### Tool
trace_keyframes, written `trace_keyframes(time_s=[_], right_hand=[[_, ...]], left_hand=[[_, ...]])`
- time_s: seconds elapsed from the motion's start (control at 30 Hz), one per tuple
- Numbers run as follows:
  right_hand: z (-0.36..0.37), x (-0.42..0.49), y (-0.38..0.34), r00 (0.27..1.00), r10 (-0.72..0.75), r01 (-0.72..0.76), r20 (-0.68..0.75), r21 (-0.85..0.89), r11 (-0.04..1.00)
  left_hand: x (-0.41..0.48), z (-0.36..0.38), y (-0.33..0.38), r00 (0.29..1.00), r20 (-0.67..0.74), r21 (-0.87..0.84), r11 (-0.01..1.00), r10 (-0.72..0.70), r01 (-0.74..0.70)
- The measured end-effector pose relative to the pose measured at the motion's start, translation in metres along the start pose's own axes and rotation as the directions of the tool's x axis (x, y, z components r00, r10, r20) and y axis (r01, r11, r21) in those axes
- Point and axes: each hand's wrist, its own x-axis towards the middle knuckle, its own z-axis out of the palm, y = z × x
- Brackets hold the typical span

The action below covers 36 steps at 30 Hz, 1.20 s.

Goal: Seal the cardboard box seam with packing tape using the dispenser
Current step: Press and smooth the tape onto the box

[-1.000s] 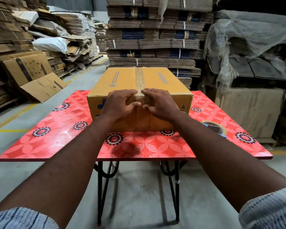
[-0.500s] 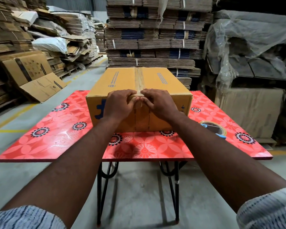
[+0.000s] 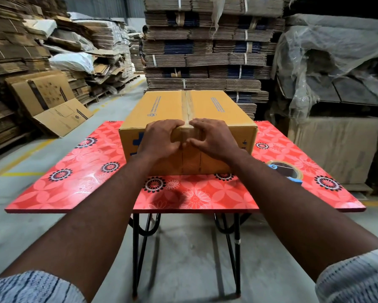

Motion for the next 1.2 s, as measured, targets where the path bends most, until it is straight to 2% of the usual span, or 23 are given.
trace_keyframes(time_s=[0.1, 0.23, 0.57, 0.67, 0.8, 0.97, 1.2], right_hand=[[0.003, 0.002, -0.004, 0.997, 0.047, -0.044, -0.058, 0.051, 0.998], [0.009, 0.0, -0.005, 0.993, 0.035, -0.035, -0.115, 0.001, 0.999], [0.008, -0.007, 0.001, 0.999, -0.029, 0.026, -0.023, -0.127, 0.992], [0.007, -0.008, 0.002, 0.999, -0.036, 0.034, -0.015, -0.113, 0.993], [0.005, -0.002, 0.003, 0.999, -0.018, 0.017, -0.034, -0.031, 0.999], [0.005, -0.001, 0.004, 1.0, -0.02, 0.02, -0.015, -0.059, 0.998], [0.001, -0.003, 0.002, 0.999, -0.037, 0.038, 0.022, -0.053, 0.998]], left_hand=[[0.001, 0.0, 0.003, 1.0, -0.022, -0.048, 0.999, -0.017, 0.016], [0.002, -0.001, 0.005, 0.997, -0.042, -0.11, 0.992, -0.065, 0.061], [0.001, 0.008, 0.011, 0.99, -0.125, -0.031, 0.998, -0.064, 0.061], [0.001, 0.009, 0.012, 0.989, -0.138, 0.004, 0.998, -0.054, 0.056], [0.001, 0.01, 0.011, 0.991, -0.128, 0.026, 0.999, -0.042, 0.046], [0.001, 0.008, 0.011, 0.994, -0.102, 0.02, 0.999, -0.044, 0.047], [0.0, -0.002, 0.005, 1.0, 0.014, 0.013, 1.0, -0.022, 0.022]])
